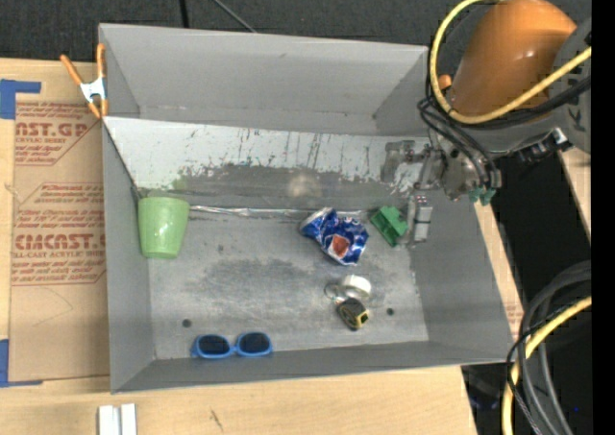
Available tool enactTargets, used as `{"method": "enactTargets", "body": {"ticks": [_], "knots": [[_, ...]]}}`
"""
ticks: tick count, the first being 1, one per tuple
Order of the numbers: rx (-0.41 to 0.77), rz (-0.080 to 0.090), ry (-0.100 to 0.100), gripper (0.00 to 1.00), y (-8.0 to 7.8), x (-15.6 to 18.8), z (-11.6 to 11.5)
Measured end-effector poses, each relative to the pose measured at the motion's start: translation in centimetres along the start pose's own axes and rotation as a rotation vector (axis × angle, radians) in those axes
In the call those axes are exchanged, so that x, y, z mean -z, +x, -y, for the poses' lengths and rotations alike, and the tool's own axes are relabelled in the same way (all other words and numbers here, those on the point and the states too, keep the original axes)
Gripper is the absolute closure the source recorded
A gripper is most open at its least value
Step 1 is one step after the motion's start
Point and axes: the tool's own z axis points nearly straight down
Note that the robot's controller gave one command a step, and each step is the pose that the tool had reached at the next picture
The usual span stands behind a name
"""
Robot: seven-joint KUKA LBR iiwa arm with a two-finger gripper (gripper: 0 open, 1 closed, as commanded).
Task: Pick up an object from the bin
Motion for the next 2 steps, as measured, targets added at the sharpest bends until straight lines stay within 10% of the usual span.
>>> {"method": "enactTargets", "body": {"ticks": [1, 2], "knots": [[-0.082, -0.009, -0.002, 0.00, 0.2, -11.2, 0.2], [-0.434, -0.006, -0.001, 0.00, -0.1, -17.2, -2.3]]}}
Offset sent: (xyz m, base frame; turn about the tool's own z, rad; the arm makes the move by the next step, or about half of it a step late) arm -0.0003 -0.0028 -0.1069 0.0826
